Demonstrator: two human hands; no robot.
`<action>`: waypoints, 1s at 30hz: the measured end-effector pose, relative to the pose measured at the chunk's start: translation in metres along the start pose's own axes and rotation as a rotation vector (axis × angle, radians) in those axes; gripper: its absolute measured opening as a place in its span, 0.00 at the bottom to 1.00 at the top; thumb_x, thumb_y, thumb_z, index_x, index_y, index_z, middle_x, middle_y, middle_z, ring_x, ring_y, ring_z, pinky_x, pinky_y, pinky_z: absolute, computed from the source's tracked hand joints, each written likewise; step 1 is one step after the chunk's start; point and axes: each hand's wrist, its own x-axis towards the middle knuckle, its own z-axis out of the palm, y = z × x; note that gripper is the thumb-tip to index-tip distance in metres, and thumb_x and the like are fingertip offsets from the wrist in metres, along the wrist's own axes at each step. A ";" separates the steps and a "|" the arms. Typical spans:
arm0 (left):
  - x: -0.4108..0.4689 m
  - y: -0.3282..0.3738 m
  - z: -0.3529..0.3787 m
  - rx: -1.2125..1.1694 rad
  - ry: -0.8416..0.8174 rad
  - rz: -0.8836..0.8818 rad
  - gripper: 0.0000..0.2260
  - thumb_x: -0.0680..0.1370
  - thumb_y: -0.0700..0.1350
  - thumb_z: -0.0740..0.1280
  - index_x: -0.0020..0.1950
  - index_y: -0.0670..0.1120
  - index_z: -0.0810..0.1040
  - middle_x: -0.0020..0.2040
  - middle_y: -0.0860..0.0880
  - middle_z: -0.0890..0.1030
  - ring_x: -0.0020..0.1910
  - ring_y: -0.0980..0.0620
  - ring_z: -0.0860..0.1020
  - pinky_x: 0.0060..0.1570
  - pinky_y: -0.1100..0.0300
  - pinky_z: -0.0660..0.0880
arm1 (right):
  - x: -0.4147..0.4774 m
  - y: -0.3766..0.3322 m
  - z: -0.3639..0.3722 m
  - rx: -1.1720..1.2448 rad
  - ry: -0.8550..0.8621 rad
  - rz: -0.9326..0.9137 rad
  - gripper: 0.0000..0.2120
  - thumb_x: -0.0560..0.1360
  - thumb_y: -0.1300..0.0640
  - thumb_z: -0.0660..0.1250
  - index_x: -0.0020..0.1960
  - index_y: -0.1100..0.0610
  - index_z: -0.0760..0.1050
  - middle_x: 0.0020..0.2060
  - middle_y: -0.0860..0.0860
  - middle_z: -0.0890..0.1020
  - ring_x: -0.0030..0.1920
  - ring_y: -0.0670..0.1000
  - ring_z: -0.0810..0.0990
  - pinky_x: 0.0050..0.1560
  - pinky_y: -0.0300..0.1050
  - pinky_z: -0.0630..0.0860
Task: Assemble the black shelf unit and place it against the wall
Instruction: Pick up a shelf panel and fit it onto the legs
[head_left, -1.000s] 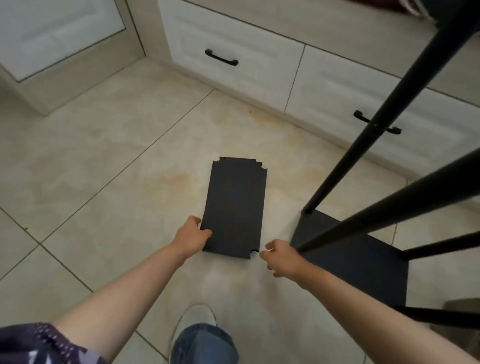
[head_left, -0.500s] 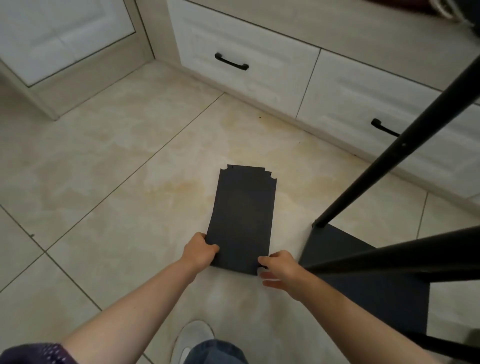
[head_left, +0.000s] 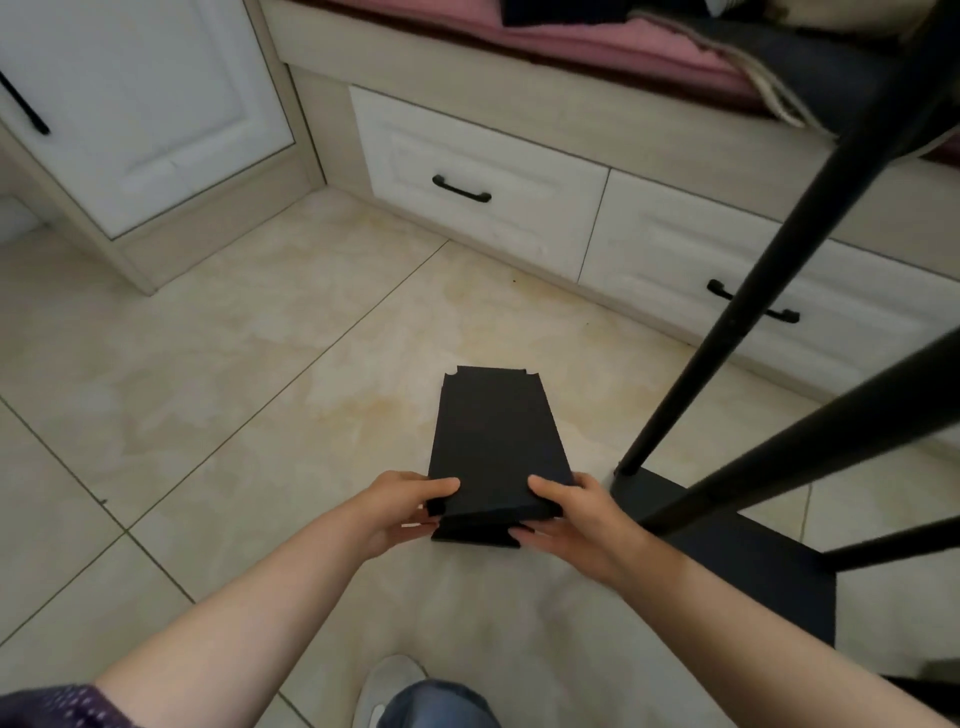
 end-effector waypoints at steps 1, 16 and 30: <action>-0.008 0.003 0.000 -0.028 -0.002 -0.013 0.10 0.76 0.43 0.76 0.52 0.40 0.81 0.49 0.44 0.82 0.48 0.46 0.81 0.54 0.55 0.81 | -0.006 -0.006 0.003 0.029 -0.018 -0.005 0.16 0.78 0.66 0.68 0.62 0.60 0.67 0.58 0.62 0.78 0.49 0.65 0.84 0.44 0.61 0.83; -0.147 0.070 -0.031 -0.102 -0.150 0.088 0.12 0.79 0.40 0.68 0.61 0.38 0.80 0.59 0.39 0.84 0.56 0.42 0.82 0.59 0.51 0.77 | -0.159 -0.050 0.011 -0.057 -0.209 -0.132 0.16 0.79 0.66 0.65 0.66 0.62 0.68 0.58 0.64 0.81 0.50 0.66 0.85 0.48 0.64 0.82; -0.251 0.119 -0.030 -0.174 0.002 0.466 0.09 0.82 0.45 0.66 0.55 0.40 0.79 0.50 0.42 0.81 0.41 0.46 0.82 0.35 0.53 0.83 | -0.329 -0.080 -0.055 -0.385 -0.340 -0.295 0.20 0.76 0.64 0.66 0.67 0.59 0.74 0.60 0.62 0.81 0.52 0.63 0.84 0.53 0.61 0.81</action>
